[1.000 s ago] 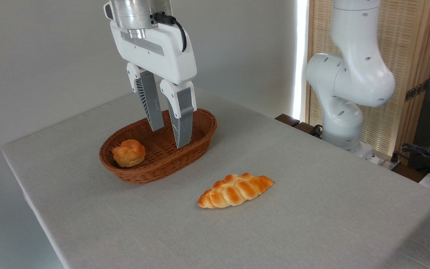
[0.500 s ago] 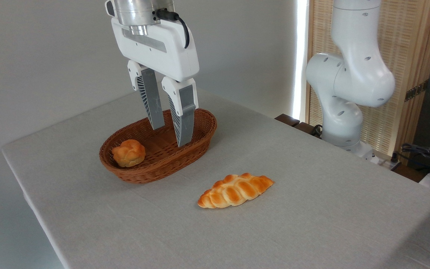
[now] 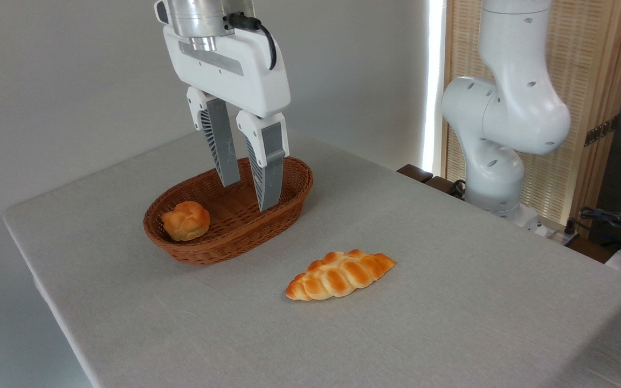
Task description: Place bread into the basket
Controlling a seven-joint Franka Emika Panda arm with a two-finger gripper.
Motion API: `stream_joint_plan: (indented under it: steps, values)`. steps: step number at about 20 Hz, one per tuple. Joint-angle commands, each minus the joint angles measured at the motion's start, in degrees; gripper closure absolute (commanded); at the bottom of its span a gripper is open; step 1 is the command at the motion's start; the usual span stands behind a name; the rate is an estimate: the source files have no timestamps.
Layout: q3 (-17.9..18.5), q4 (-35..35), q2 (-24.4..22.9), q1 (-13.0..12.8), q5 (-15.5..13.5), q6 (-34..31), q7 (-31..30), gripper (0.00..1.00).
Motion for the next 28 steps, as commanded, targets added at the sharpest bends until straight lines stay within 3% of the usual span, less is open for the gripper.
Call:
stream_joint_plan:
  steps: [1,5,8,15,21,24,28]
  values:
    - [0.90,-14.26,-9.50,-1.12,-0.74,10.75,3.16,0.00]
    - [0.90,-28.25,-19.08,-2.09,-0.65,14.39,8.97,0.00]
    - [0.90,-33.71,-21.74,-2.01,-0.65,14.74,9.51,0.00]
    - [0.90,-43.91,-20.60,-2.09,0.14,24.84,10.90,0.00]
    - [0.99,-45.33,-18.14,-2.71,0.23,25.55,16.88,0.00]
    - [0.99,-45.42,-17.44,-2.71,3.11,25.55,17.33,0.00]
    - [0.99,-45.59,-16.64,-2.80,3.65,25.64,17.33,0.00]
